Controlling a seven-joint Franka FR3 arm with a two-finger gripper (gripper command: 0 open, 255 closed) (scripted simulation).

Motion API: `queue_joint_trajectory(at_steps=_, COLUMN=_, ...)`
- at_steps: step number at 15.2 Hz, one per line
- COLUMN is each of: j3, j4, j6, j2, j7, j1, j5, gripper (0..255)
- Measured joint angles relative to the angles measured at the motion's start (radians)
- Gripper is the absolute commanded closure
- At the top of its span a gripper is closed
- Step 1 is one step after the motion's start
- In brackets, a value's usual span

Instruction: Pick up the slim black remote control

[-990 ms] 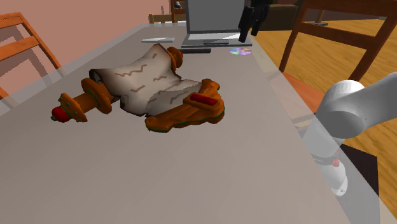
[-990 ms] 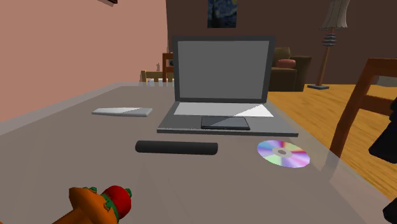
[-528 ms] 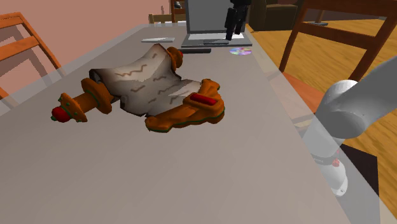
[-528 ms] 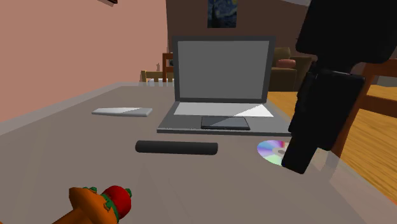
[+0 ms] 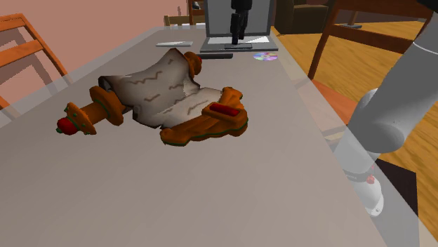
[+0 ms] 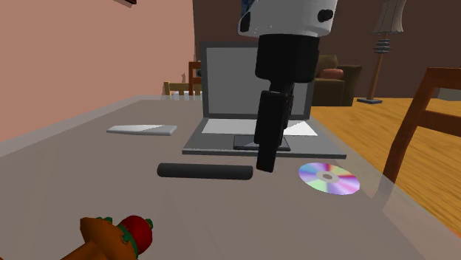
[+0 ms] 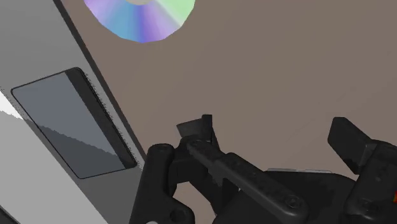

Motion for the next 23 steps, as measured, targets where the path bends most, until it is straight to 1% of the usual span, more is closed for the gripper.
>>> queue_joint_trajectory(at_steps=5, j3=-0.021, j4=0.285, j6=-0.085, j2=0.261, j7=-0.141, j1=-0.009, j5=0.042, gripper=0)
queue_joint_trajectory(at_steps=7, j3=-0.021, j4=0.413, j6=-0.126, j2=0.373, j7=-0.192, j1=-0.019, j5=0.059, gripper=0)
queue_joint_trajectory(at_steps=8, j3=-0.019, j4=0.499, j6=-0.163, j2=0.434, j7=-0.215, j1=-0.027, j5=0.067, gripper=0)
queue_joint_trajectory(at_steps=9, j3=-0.017, j4=0.561, j6=-0.186, j2=0.482, j7=-0.232, j1=-0.032, j5=0.072, gripper=0)
queue_joint_trajectory(at_steps=10, j3=-0.016, j4=0.594, j6=-0.193, j2=0.514, j7=-0.244, j1=-0.036, j5=0.076, gripper=0)
queue_joint_trajectory(at_steps=12, j3=-0.014, j4=0.590, j6=-0.180, j2=0.528, j7=-0.250, j1=-0.036, j5=0.077, gripper=0)
queue_joint_trajectory(at_steps=15, j3=-0.014, j4=0.523, j6=-0.127, j2=0.514, j7=-0.256, j1=-0.033, j5=0.075, gripper=0)
queue_joint_trajectory(at_steps=17, j3=-0.013, j4=0.497, j6=-0.105, j2=0.511, j7=-0.256, j1=-0.031, j5=0.074, gripper=0)
queue_joint_trajectory(at_steps=18, j3=-0.013, j4=0.488, j6=-0.097, j2=0.509, j7=-0.257, j1=-0.031, j5=0.074, gripper=255)
queue_joint_trajectory(at_steps=23, j3=-0.014, j4=0.480, j6=-0.089, j2=0.504, j7=-0.257, j1=-0.031, j5=0.073, gripper=255)
